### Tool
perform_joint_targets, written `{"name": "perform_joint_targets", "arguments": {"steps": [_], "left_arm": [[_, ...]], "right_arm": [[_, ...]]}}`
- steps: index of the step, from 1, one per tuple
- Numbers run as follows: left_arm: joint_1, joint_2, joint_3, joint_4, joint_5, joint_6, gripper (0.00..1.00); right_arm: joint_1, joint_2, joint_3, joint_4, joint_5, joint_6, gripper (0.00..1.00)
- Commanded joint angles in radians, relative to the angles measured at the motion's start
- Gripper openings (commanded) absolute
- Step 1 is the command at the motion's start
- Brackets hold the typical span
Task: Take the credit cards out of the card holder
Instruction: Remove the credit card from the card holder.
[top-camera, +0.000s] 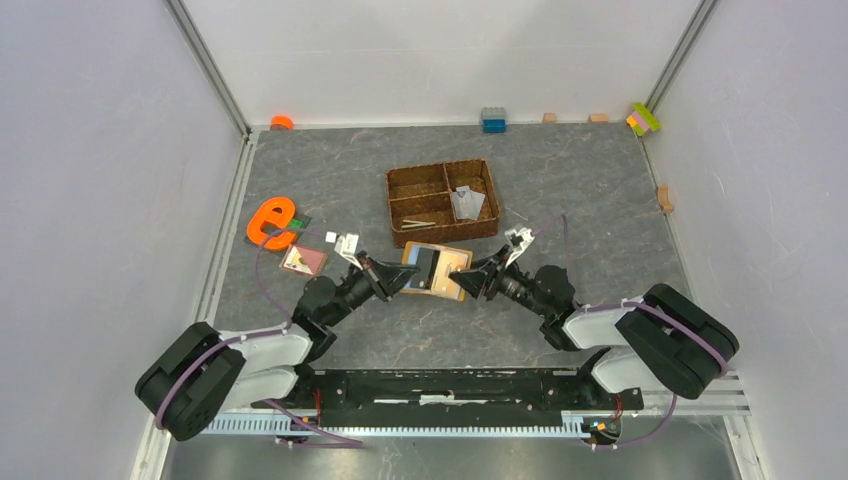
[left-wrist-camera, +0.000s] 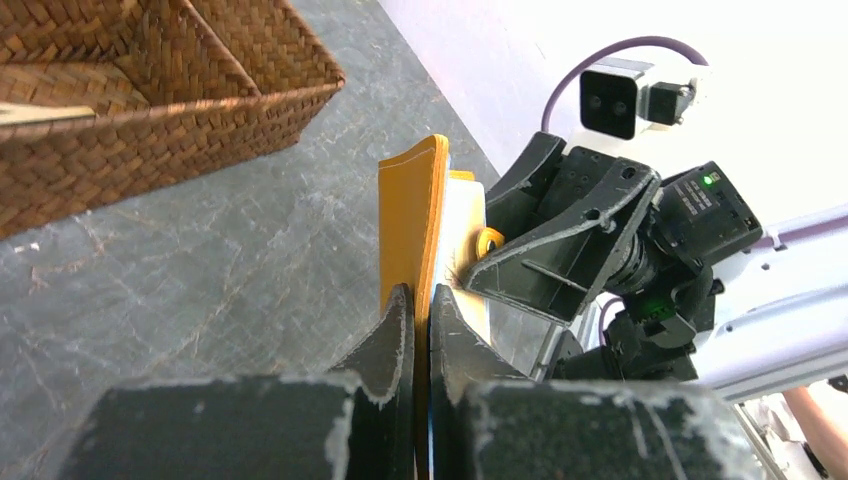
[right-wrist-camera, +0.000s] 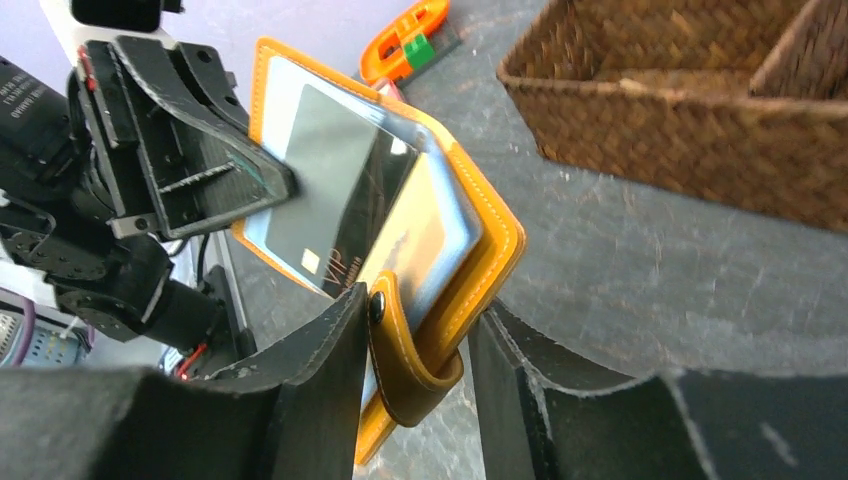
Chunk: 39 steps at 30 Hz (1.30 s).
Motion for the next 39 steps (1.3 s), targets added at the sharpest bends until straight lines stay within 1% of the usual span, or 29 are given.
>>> {"name": "perform_joint_targets", "arguments": {"steps": [1,2,5,6,7,9,11,14,15,17,19,21,22,25,28,32,36,39], "left_arm": [[0.004,-0.029,0.145,-0.121,0.015,0.008,0.02],[0.003,-0.029,0.174,-0.164,0.006,0.021,0.02],[0.006,-0.015,0.264,-0.254,-0.045,0.056,0.02],[0.008,-0.005,0.292,-0.27,-0.06,0.059,0.02],[0.01,0.006,0.32,-0.286,-0.073,0.06,0.02],[0.015,0.024,0.365,-0.316,-0.092,0.056,0.02],[0.015,0.041,0.385,-0.304,-0.097,0.057,0.02],[0.016,0.05,0.373,-0.28,-0.074,0.094,0.02],[0.016,0.052,0.363,-0.27,-0.065,0.107,0.02],[0.016,0.048,0.339,-0.251,-0.041,0.128,0.02],[0.016,0.036,0.31,-0.228,-0.047,0.137,0.02],[0.016,0.013,0.287,-0.221,-0.061,0.145,0.02],[0.016,0.002,0.283,-0.223,-0.064,0.15,0.02],[0.016,-0.02,0.279,-0.239,-0.063,0.154,0.02],[0.018,-0.022,0.276,-0.241,-0.068,0.154,0.02],[0.019,-0.023,0.276,-0.245,-0.066,0.148,0.02],[0.021,-0.018,0.279,-0.271,-0.093,0.143,0.02],[0.024,-0.022,0.286,-0.319,-0.13,0.14,0.02]], "right_arm": [[-0.033,-0.015,0.106,-0.005,-0.092,0.005,0.47],[-0.044,-0.019,0.141,-0.058,-0.095,-0.013,0.5],[-0.062,-0.012,0.273,-0.221,-0.087,-0.079,0.69],[-0.065,0.0,0.318,-0.263,-0.082,-0.099,0.74],[-0.066,0.018,0.372,-0.296,-0.075,-0.117,0.77],[-0.069,0.058,0.45,-0.341,-0.071,-0.129,0.78],[-0.069,0.088,0.458,-0.289,-0.098,-0.116,0.75],[-0.074,0.084,0.352,-0.103,-0.115,-0.059,0.73],[-0.081,0.079,0.332,-0.091,-0.121,-0.051,0.7],[-0.091,0.063,0.316,-0.127,-0.132,-0.072,0.65],[-0.098,0.042,0.3,-0.191,-0.114,-0.102,0.58],[-0.101,0.016,0.265,-0.203,-0.098,-0.109,0.55],[-0.101,0.009,0.247,-0.192,-0.09,-0.109,0.54],[-0.101,0.011,0.231,-0.176,-0.104,-0.101,0.47],[-0.101,0.019,0.21,-0.102,-0.145,-0.06,0.45],[-0.103,0.021,0.17,-0.029,-0.165,-0.026,0.32],[-0.104,-0.004,0.147,-0.028,-0.166,-0.026,0.29],[-0.106,-0.029,0.112,-0.027,-0.165,-0.031,0.29]]}}
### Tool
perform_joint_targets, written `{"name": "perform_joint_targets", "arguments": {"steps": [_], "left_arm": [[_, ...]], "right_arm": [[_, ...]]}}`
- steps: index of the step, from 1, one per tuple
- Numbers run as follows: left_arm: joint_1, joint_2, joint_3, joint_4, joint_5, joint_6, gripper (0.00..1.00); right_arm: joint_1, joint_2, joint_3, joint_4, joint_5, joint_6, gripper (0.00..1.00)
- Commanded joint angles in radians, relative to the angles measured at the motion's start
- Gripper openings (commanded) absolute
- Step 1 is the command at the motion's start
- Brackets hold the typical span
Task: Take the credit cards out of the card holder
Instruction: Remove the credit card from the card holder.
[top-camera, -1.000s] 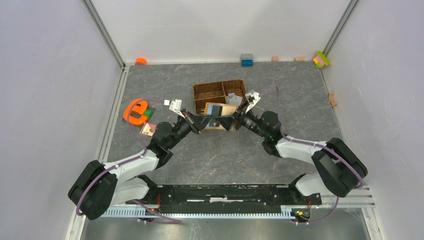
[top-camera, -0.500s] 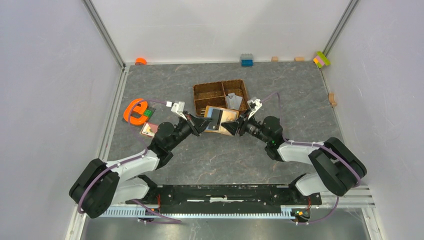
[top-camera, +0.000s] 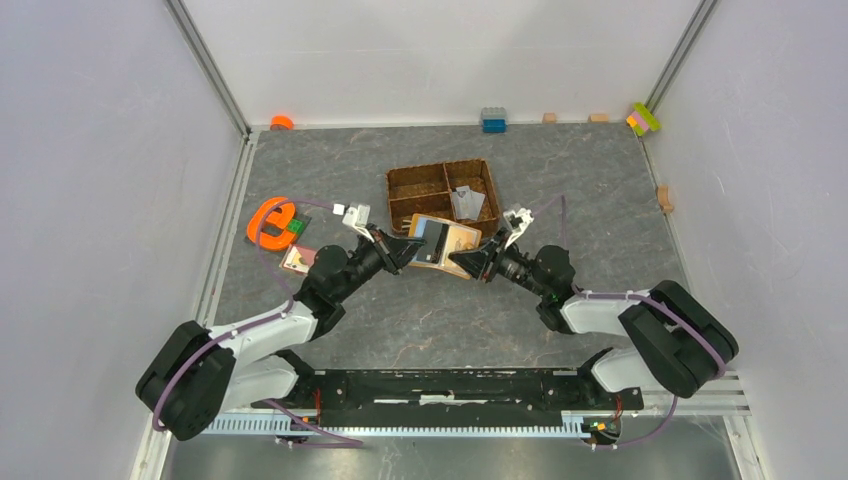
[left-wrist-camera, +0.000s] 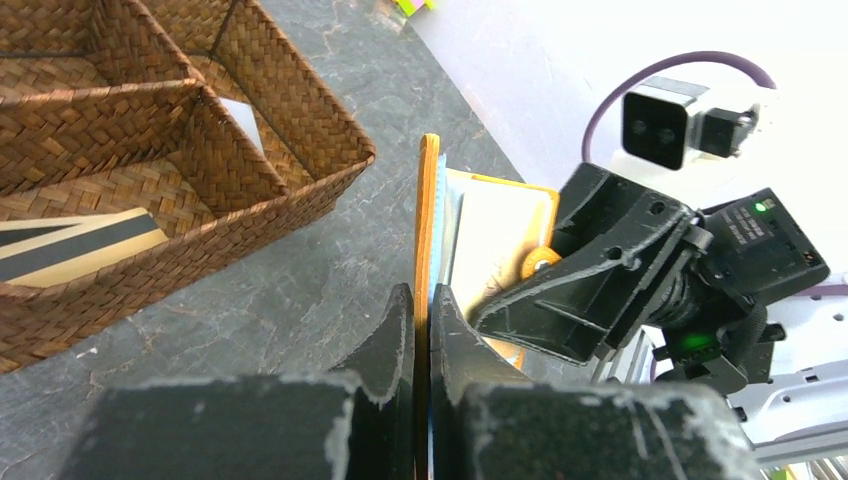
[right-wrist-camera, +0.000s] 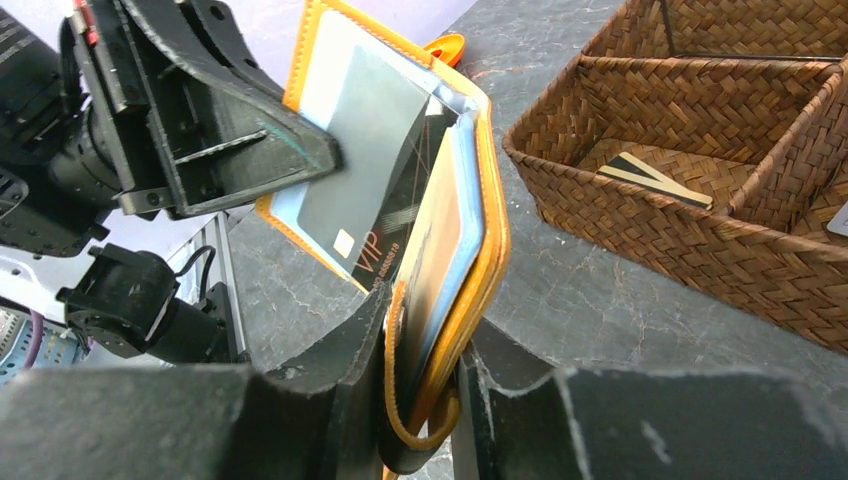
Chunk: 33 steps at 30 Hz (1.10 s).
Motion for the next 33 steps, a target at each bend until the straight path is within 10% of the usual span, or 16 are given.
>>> {"name": "perform_joint_targets", "arguments": {"steps": [1,6,10,18,33], "left_arm": [[0.006,-0.025,0.014,-0.021,-0.077,0.028,0.02],[0.009,-0.009,0.01,-0.032,-0.064,0.009,0.04],[0.011,-0.002,0.025,-0.149,-0.104,0.028,0.36],[0.009,-0.146,-0.028,-0.282,-0.313,0.057,0.67],[-0.01,-0.016,-0.051,0.006,0.06,0.092,0.49]], "right_arm": [[-0.005,-0.054,-0.049,0.056,-0.023,-0.004,0.28],[-0.017,-0.083,-0.082,0.054,-0.027,-0.01,0.12],[-0.027,-0.071,-0.087,0.069,-0.075,0.01,0.08],[-0.061,-0.004,-0.065,0.045,-0.097,0.061,0.06],[-0.096,0.106,-0.033,0.11,-0.172,0.155,0.0]]}}
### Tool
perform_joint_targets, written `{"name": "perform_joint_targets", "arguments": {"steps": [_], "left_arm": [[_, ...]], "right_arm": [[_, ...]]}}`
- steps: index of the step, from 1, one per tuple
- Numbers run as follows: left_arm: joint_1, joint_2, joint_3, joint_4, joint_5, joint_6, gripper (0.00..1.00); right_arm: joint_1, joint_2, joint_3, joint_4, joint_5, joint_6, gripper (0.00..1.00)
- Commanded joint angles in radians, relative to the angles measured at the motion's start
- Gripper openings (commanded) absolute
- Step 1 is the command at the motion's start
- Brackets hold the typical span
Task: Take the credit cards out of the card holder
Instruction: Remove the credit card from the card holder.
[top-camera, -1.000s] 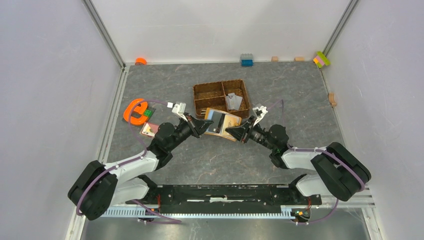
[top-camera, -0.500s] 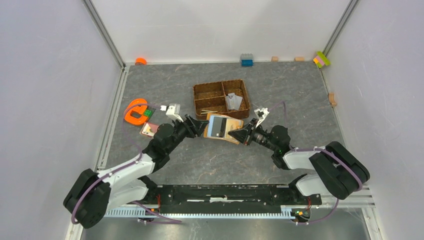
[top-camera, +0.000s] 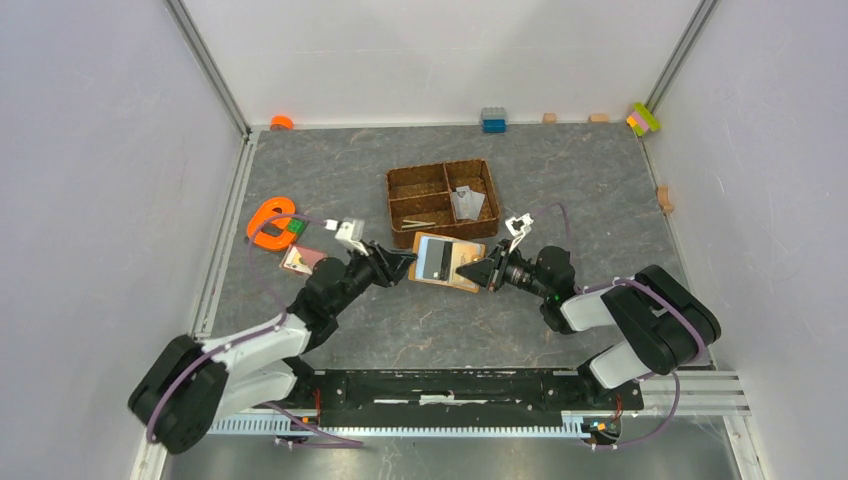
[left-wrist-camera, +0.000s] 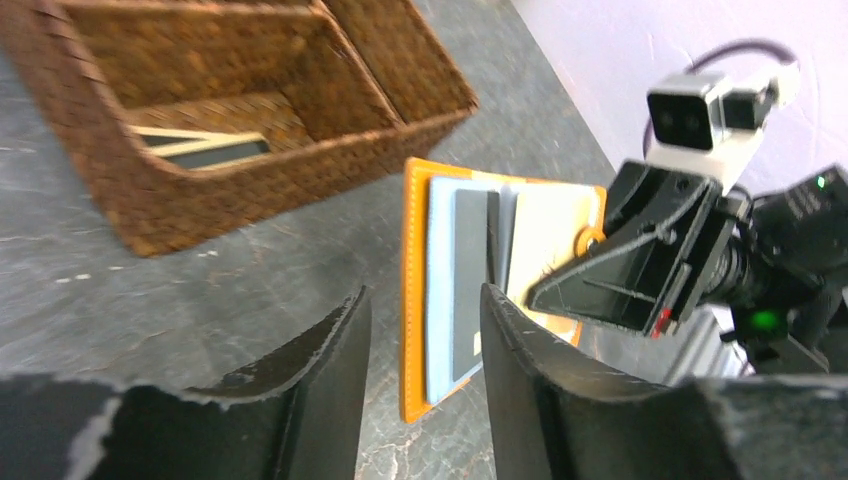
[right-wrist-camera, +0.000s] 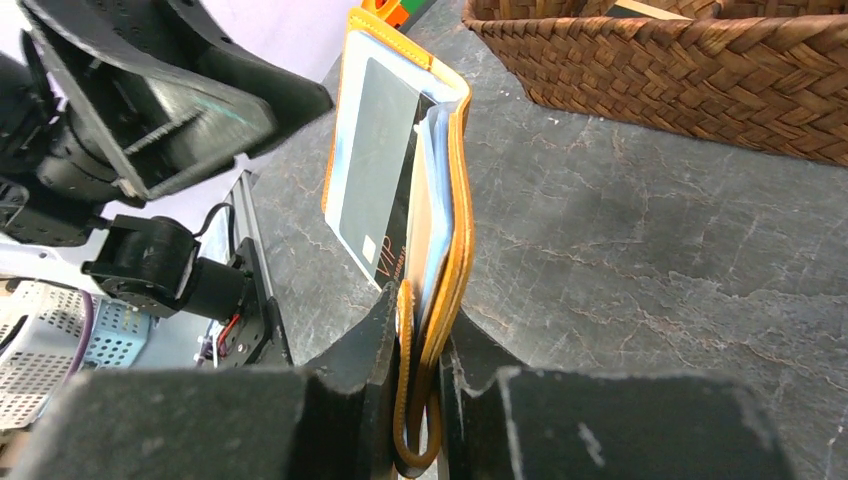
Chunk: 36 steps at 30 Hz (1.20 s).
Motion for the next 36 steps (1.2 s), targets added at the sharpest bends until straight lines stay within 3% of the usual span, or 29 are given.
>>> {"name": "perform_joint_targets", "arguments": {"steps": [1,3,6,10,19,23,29,33,36], "left_arm": [[-0.018,0.176,0.092,0.154,0.236,0.041,0.48],[-0.019,0.239,0.138,0.113,0.231,0.027,0.48],[-0.019,0.246,0.168,0.0,0.152,0.032,0.58],[-0.018,0.199,0.132,0.008,0.113,0.035,0.66],[-0.002,0.287,0.144,0.098,0.229,-0.013,0.32],[0.006,0.298,0.143,0.112,0.243,-0.02,0.03],[0.016,0.263,0.114,0.106,0.176,-0.033,0.02],[0.018,0.249,0.111,0.077,0.13,-0.037,0.02],[0.021,0.249,0.11,0.063,0.108,-0.046,0.02]], "right_arm": [[-0.004,-0.001,0.032,0.097,-0.038,0.023,0.0],[-0.004,-0.003,0.03,0.106,-0.042,0.026,0.0],[-0.004,-0.003,0.029,0.114,-0.05,0.03,0.0],[-0.004,-0.001,0.029,0.12,-0.058,0.032,0.0],[-0.007,0.001,0.029,0.127,-0.072,0.034,0.05],[-0.012,-0.007,0.024,0.104,-0.058,0.022,0.19],[-0.027,-0.124,0.008,-0.17,0.138,-0.1,0.45],[-0.027,-0.246,-0.022,-0.288,0.282,-0.16,0.55],[-0.026,-0.333,-0.067,-0.269,0.324,-0.185,0.57]]}}
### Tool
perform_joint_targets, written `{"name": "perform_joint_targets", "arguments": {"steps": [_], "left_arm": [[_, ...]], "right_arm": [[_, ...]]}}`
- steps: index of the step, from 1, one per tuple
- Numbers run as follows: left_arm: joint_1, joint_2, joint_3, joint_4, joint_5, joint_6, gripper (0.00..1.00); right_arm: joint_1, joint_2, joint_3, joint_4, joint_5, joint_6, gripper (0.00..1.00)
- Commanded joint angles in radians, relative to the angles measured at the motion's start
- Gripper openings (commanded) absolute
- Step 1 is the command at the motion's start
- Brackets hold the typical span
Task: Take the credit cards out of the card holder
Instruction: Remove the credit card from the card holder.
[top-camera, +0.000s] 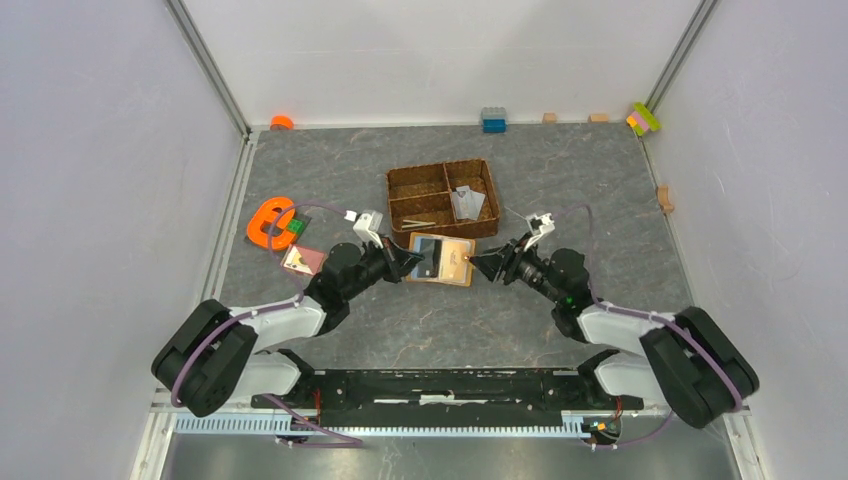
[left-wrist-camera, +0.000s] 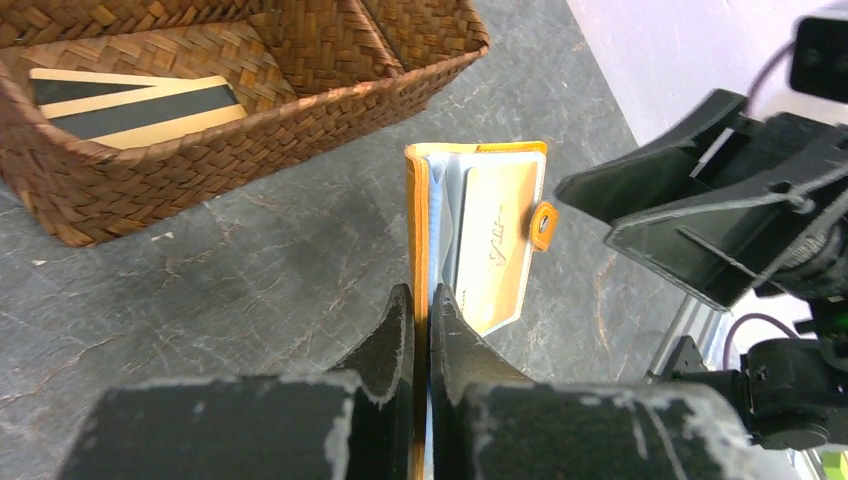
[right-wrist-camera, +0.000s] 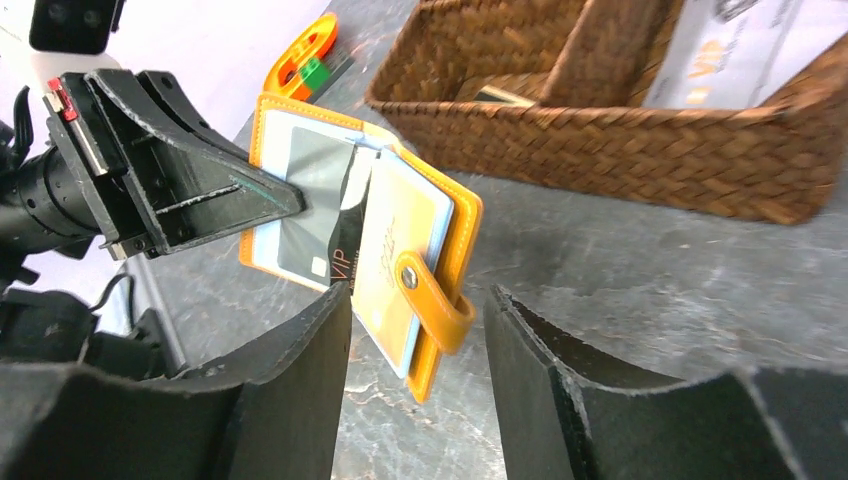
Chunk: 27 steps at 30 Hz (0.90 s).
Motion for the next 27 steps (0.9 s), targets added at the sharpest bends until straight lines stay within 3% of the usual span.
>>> {"name": "perform_joint_targets", "arguments": {"steps": [1,6,11,18,22,27], "left_arm": [[0.008,-0.028,-0.002,0.015,-0.059,-0.032,0.02],[0.011,-0.021,0.0,0.02,-0.066,-0.042,0.02],[0.013,0.005,0.0,0.065,-0.02,-0.063,0.02],[0.023,0.035,-0.028,0.215,0.077,-0.114,0.02],[0.024,0.068,-0.032,0.298,0.135,-0.142,0.02],[0.025,0.086,-0.04,0.351,0.165,-0.164,0.02]], "right_arm": [[-0.001,-0.121,-0.064,-0.011,0.128,-0.084,0.57],[0.083,-0.176,-0.078,0.064,0.097,-0.159,0.53],[0.196,-0.039,0.035,0.06,0.013,-0.195,0.49],[0.203,0.123,0.07,0.228,-0.077,-0.046,0.44],[0.197,0.191,0.109,0.239,-0.087,0.0,0.43],[0.131,0.254,0.098,0.326,-0.129,0.108,0.44]]}}
